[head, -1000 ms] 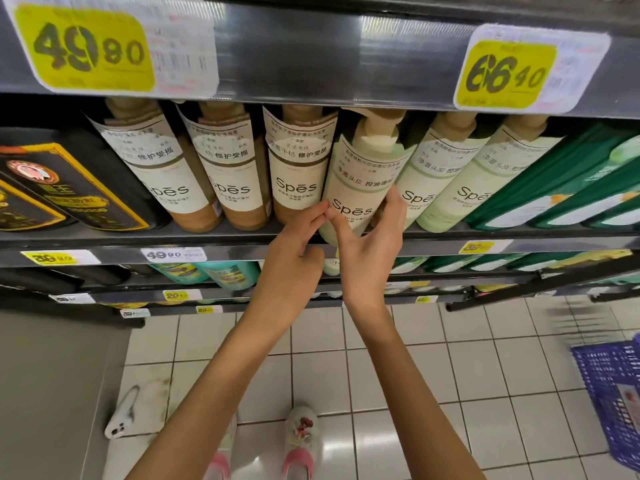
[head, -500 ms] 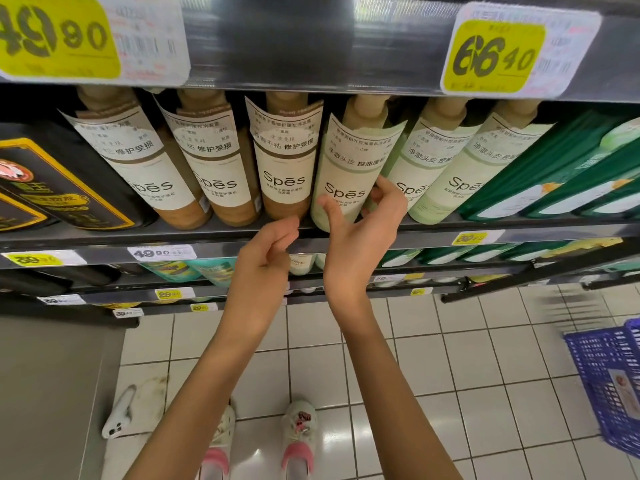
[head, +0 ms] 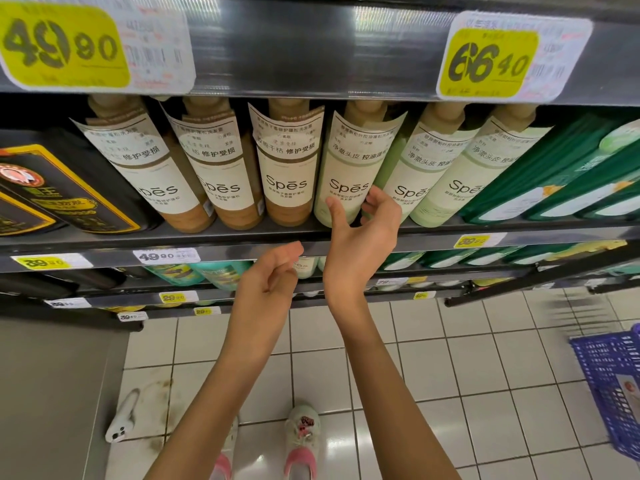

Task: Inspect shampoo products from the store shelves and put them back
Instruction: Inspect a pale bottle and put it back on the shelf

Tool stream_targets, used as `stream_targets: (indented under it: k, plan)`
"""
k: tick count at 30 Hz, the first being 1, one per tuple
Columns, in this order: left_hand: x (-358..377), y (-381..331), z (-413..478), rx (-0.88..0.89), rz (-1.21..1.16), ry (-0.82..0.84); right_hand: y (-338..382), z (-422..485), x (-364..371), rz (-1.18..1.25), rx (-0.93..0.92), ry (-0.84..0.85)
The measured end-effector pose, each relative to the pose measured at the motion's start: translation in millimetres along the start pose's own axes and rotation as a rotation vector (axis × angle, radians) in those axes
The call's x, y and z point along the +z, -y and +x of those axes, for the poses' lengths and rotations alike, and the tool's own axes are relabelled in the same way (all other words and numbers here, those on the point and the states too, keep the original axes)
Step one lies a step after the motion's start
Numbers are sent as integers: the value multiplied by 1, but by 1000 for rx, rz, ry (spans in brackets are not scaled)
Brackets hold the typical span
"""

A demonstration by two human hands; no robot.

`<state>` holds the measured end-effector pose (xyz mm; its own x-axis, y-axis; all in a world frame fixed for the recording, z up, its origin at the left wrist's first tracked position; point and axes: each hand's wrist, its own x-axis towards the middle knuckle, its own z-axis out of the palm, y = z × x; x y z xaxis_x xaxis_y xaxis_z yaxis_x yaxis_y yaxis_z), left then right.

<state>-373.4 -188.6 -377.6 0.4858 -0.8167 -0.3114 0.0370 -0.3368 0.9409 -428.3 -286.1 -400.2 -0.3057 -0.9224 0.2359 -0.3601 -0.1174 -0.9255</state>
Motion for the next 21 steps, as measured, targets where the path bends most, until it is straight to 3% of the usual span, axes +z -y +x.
stream_targets:
  k: [9,14,21]
  plan:
    - [8,-3,-14,-2,4,27,8,5,-15,5,-20,97]
    - [10,-7,-25,26,34,38,24,34,-68,2,-239,29]
    - [24,-5,-40,45,43,74,48,94,-92,-166,-428,276]
